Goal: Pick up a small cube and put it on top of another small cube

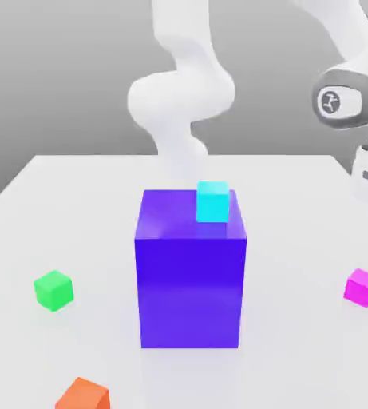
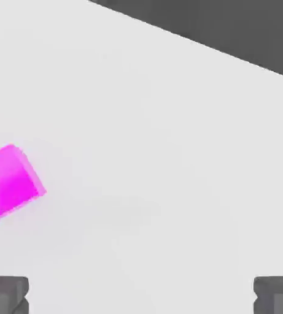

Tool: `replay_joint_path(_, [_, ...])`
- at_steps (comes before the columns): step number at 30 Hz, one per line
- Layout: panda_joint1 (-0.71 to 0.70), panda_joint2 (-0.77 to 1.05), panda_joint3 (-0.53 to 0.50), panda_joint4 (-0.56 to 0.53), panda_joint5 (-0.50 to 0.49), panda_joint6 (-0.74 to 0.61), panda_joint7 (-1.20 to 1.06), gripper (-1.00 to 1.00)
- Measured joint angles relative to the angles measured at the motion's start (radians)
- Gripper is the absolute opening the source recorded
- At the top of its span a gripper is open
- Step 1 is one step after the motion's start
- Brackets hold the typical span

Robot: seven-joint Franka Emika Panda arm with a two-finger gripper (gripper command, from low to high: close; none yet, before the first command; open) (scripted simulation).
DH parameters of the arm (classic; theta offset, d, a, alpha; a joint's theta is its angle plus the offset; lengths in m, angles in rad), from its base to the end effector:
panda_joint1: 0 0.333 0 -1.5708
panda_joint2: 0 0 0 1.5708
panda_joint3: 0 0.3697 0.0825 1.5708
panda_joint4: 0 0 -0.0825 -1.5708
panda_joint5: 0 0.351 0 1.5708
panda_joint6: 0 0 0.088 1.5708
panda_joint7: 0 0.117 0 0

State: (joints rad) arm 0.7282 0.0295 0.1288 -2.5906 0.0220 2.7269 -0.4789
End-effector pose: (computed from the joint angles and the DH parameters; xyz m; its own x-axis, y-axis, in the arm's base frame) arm 0.2885 0.3319 0.3300 0.2490 0.9632 0.1015 0.9666 -0.2537 0.0360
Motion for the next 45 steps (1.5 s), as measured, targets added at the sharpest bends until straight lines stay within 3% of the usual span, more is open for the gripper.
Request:
replay_joint_path(4, [0.042,0.114,0.028,-0.036,-0.082,0.06,-0.103,0.0])
replay_joint_path(9, [0.097,0.29,-0.027,-0.012,-0.168,0.191,-0.073,0.0])
replay_joint_path(10, [0.109,0.324,-0.042,-0.005,-0.177,0.219,-0.066,-1.0])
replay_joint_path(17, [0.112,0.332,-0.045,-0.003,-0.181,0.223,-0.063,-1.0])
replay_joint_path(24, [0.069,0.133,0.003,-0.035,-0.082,0.077,-0.126,-1.0])
replay_joint_path(33, [-0.108,0.029,-0.134,-0.013,-0.075,0.078,-0.109,-1.0])
replay_joint_path(45, [-0.447,-0.108,-0.292,-0.002,-0.199,0.074,-0.021,-1.0])
